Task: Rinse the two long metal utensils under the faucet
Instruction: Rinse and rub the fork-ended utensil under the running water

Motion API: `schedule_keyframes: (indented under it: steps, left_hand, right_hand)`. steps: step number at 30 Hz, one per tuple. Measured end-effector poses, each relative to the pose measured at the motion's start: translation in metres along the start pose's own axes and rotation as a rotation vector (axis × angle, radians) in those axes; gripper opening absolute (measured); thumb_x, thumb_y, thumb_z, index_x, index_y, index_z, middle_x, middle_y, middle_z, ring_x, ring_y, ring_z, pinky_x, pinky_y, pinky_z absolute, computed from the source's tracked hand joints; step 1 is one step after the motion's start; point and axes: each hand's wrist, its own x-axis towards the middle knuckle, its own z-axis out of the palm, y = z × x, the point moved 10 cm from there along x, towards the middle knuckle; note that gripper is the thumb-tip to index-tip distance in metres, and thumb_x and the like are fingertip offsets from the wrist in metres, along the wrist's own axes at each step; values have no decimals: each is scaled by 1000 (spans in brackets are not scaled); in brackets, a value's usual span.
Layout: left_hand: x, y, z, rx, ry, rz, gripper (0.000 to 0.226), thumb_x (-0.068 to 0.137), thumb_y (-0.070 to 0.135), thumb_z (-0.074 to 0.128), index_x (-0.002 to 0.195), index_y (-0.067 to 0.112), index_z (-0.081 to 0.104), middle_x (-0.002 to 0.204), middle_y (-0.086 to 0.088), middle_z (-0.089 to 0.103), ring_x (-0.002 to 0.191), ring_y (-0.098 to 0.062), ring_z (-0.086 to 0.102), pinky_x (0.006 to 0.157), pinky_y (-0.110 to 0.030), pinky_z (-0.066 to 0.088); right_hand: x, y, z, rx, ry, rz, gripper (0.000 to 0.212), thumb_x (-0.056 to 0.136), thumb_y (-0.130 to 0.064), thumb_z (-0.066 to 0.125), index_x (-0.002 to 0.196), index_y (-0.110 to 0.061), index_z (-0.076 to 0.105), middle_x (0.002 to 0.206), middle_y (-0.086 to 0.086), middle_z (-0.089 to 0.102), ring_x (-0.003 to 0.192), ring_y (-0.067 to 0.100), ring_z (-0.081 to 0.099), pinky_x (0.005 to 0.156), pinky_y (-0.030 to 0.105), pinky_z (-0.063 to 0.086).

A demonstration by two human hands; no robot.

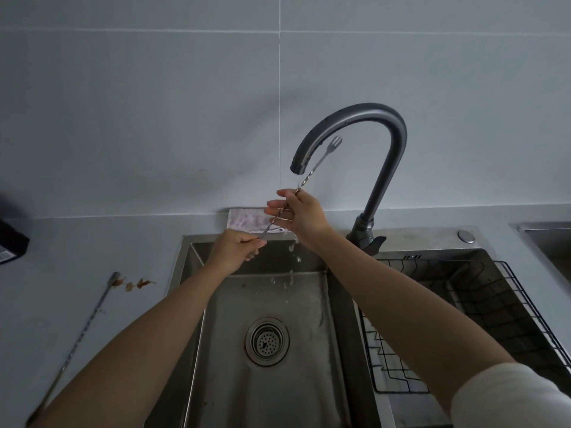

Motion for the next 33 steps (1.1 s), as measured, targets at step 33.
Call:
schedule_keyframes:
  steps: [33]
  left_hand:
    - [50, 90, 34, -241, -51, 48, 24, 88, 9, 55, 108, -4, 61, 111, -20, 65, 87, -21, 63, 78, -24, 50]
  right_hand:
    - [20, -90, -36, -329, 90, -247, 17, 97, -2, 39, 109, -13, 42, 78, 5, 62, 67, 18, 64, 63, 22, 57]
